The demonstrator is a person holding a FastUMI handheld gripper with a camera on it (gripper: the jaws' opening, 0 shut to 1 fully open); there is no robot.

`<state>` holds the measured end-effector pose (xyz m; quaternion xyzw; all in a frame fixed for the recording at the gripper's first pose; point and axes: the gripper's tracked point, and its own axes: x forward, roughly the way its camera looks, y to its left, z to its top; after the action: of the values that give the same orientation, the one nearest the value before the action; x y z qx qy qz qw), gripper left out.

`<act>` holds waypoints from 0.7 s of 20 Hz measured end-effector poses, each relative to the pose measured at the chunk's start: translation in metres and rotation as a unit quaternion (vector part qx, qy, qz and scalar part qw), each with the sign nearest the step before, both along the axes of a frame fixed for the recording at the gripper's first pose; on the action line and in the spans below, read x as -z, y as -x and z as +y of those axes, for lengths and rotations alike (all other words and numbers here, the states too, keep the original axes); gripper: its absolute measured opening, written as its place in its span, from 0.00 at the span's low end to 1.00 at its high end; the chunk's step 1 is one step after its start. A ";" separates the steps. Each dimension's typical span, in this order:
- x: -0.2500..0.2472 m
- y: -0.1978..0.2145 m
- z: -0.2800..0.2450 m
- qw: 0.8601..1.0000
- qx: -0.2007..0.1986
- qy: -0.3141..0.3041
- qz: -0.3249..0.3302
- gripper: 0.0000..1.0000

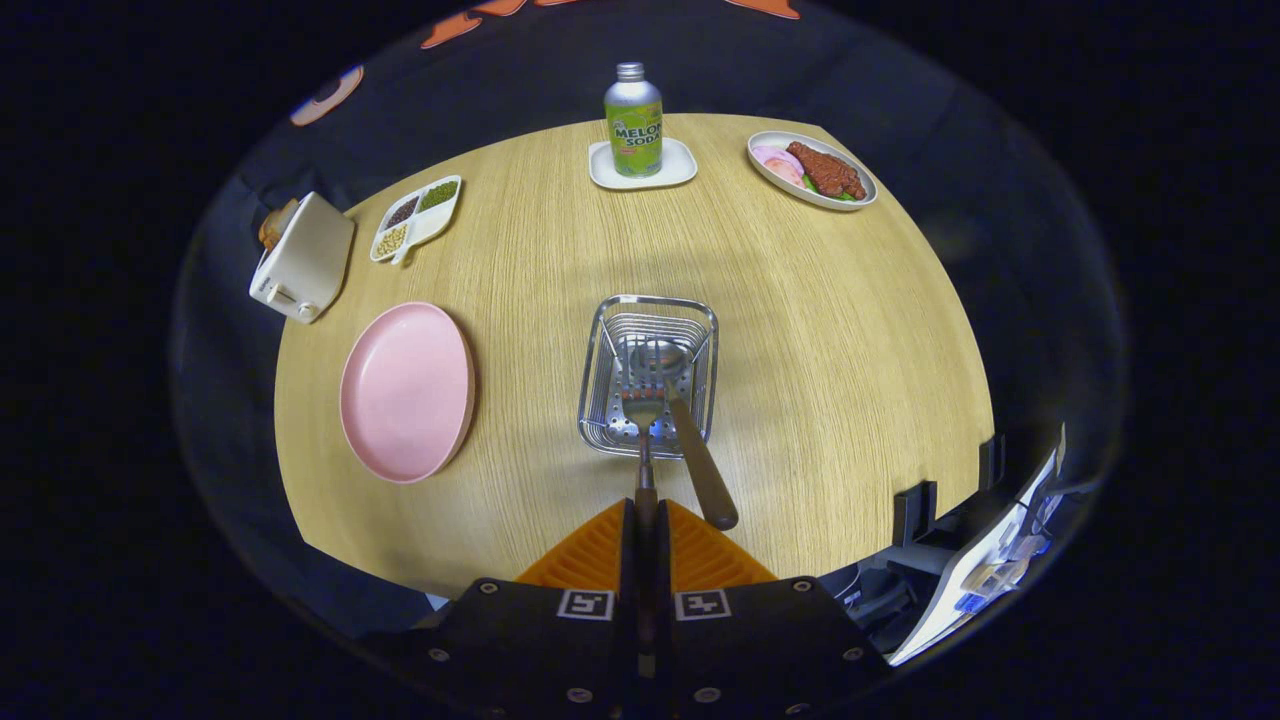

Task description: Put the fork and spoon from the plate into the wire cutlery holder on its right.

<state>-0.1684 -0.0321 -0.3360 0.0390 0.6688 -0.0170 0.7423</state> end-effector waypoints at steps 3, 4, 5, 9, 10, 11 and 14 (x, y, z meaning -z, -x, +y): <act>-0.001 -0.015 0.002 1.000 -0.004 0.003 -0.014 0.09; -0.001 -0.022 0.004 1.000 -0.004 0.002 -0.021 0.09; -0.001 -0.030 0.004 1.000 -0.004 0.003 -0.031 0.09; -0.008 -0.059 0.000 0.997 -0.005 0.011 -0.081 0.12; -0.013 -0.067 0.001 0.995 -0.001 0.006 -0.099 0.12; -0.019 -0.076 0.002 0.993 0.003 0.003 -0.119 0.12; -0.045 -0.098 -0.001 0.982 0.011 -0.002 -0.190 0.24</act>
<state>-0.0702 -0.0329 -0.2908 0.0506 0.5151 -0.0163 0.8555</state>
